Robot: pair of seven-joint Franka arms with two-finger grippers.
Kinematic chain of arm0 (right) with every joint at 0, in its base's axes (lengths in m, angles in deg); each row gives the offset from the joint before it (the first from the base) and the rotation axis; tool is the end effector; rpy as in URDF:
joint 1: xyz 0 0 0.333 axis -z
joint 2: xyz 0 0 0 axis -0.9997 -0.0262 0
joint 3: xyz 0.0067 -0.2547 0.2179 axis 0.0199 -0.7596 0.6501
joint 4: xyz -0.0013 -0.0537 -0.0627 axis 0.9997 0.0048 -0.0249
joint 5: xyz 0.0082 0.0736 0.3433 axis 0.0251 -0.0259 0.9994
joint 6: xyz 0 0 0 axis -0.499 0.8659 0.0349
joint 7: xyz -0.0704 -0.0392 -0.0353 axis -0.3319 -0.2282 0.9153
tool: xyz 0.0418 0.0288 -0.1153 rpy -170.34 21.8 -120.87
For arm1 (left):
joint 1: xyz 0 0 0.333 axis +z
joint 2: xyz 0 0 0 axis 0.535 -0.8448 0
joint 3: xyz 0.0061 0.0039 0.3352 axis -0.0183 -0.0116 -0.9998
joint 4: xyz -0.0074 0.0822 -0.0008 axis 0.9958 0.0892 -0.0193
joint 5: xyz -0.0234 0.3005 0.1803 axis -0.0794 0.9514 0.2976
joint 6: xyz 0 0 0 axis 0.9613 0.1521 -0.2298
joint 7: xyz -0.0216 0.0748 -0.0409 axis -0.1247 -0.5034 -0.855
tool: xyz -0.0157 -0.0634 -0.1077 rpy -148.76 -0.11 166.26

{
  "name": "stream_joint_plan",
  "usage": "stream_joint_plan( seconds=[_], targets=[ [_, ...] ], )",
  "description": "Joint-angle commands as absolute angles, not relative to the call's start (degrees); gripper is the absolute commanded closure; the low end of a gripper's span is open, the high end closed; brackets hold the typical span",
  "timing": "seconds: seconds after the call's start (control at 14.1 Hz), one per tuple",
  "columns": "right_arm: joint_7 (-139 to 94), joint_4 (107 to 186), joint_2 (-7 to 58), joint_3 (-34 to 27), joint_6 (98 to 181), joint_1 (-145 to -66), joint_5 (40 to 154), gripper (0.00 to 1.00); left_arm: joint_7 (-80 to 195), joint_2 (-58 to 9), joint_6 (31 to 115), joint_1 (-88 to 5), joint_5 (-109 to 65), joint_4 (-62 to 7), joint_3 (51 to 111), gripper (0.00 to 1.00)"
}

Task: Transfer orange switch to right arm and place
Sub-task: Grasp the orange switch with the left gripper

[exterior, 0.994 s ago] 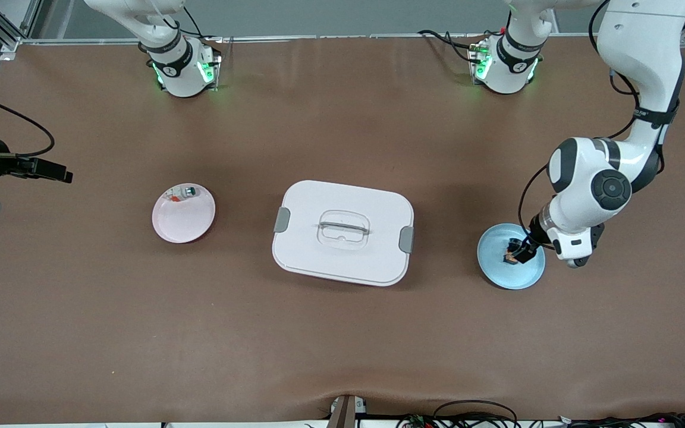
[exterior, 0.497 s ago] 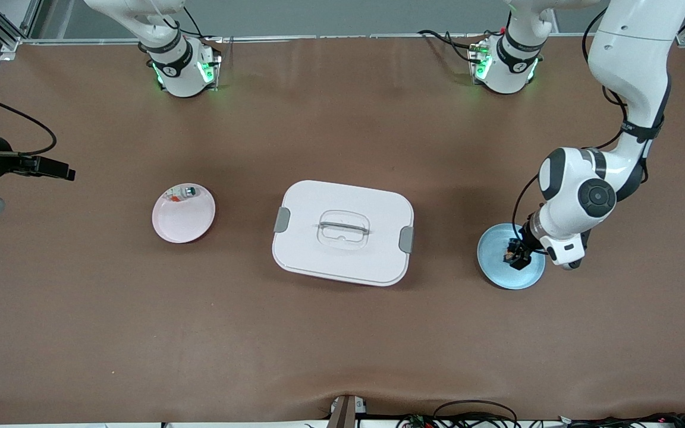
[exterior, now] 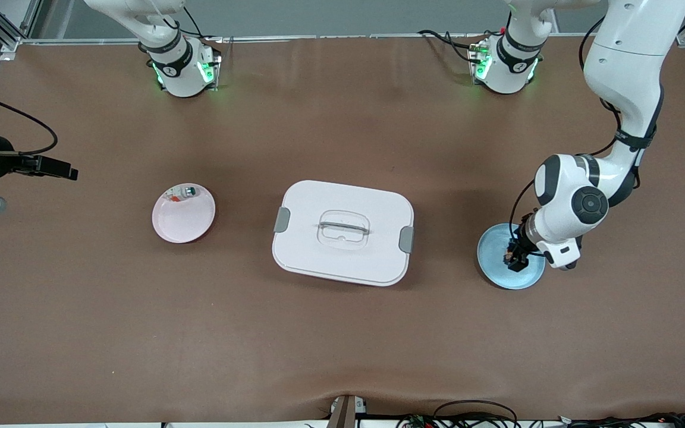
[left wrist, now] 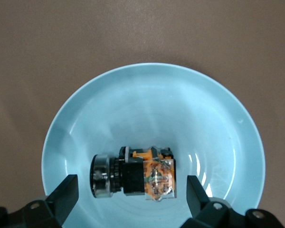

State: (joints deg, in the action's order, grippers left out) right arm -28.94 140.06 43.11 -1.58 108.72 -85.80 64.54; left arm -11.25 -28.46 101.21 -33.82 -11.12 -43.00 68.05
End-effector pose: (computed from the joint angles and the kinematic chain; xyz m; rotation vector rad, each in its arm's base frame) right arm 0.5222 -0.0447 0.5454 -3.0353 0.1991 0.3659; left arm 0.5864 -0.0671 0.2271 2.5882 1.7377 -0.0255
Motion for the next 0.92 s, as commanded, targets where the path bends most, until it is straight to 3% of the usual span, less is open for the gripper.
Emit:
stream_joint_plan(
  seconds=[0.0,0.85],
  targets=[
    [-28.8,140.7,43.9,-1.5,108.5,-85.4,65.5,0.0,-12.9,-29.7,101.4,-34.0,-10.1,-41.7,68.0,0.0],
    [-29.2,142.5,44.6,-1.4,108.9,-89.8,61.9,0.0,-13.1,-31.1,101.4,-33.7,-10.1,-40.7,67.7,0.0]
  ],
)
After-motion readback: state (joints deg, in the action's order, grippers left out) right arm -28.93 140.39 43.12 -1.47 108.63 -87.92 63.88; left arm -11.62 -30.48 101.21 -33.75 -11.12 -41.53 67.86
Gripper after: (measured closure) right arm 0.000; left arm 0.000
